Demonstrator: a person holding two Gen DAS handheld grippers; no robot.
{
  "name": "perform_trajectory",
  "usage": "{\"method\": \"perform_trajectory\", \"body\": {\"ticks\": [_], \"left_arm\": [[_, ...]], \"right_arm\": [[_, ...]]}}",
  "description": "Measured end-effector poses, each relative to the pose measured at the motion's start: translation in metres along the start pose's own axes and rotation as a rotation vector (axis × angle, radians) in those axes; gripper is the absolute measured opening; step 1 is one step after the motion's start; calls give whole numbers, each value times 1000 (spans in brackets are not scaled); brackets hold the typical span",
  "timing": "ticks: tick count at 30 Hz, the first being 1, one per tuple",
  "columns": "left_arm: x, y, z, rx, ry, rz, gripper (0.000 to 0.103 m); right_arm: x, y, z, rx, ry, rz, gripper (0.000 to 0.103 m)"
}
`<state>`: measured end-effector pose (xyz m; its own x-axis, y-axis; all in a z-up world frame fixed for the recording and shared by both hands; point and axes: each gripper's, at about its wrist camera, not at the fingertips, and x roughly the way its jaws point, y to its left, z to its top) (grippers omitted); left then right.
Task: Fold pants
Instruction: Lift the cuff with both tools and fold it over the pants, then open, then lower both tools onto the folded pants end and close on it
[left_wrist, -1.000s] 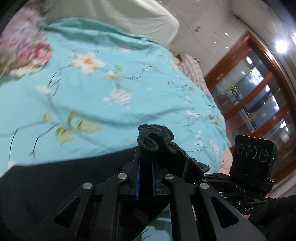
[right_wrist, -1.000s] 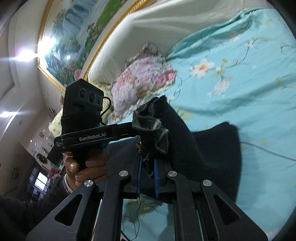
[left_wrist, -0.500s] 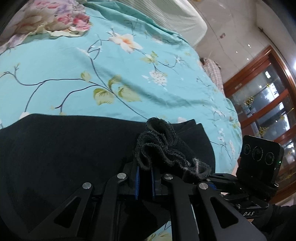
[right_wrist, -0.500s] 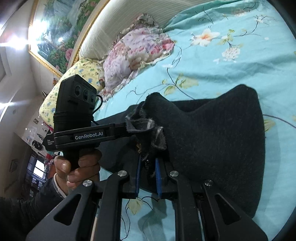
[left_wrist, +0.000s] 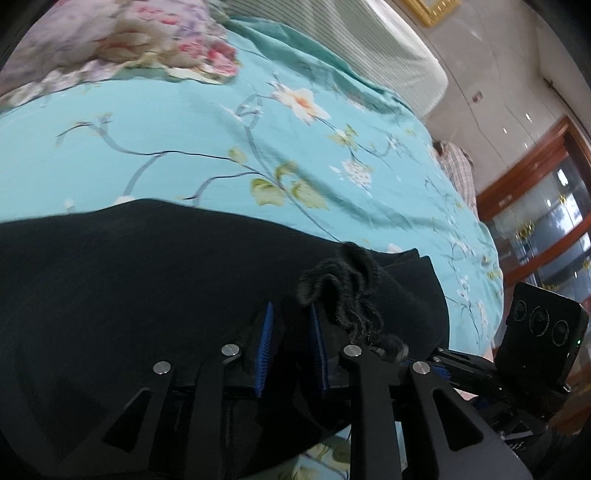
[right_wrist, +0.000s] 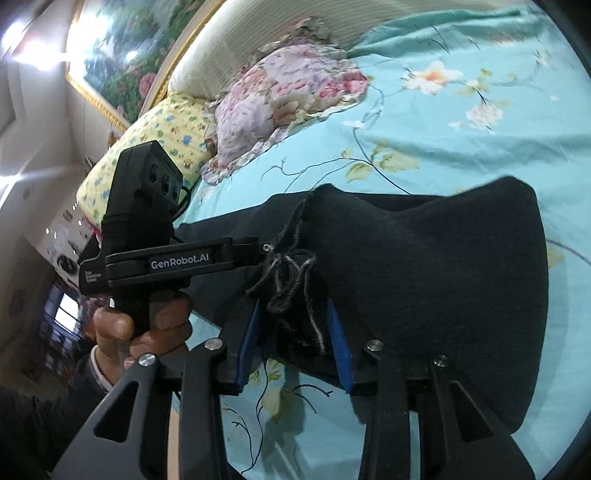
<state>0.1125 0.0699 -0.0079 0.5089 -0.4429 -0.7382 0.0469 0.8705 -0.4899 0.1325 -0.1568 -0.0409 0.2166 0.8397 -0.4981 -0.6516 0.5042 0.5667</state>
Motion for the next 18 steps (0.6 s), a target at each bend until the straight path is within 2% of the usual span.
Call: {"method": "perform_trajectory", "body": {"ticks": [3,18], "left_arm": [[-17,12,-9,-55,-34,14,31],[-106,72,-61,-311,-224,111,33]], "right_arm": [[-1,7,2,-9,2,26,38],[12,42,27,-111,13,76,38]]}}
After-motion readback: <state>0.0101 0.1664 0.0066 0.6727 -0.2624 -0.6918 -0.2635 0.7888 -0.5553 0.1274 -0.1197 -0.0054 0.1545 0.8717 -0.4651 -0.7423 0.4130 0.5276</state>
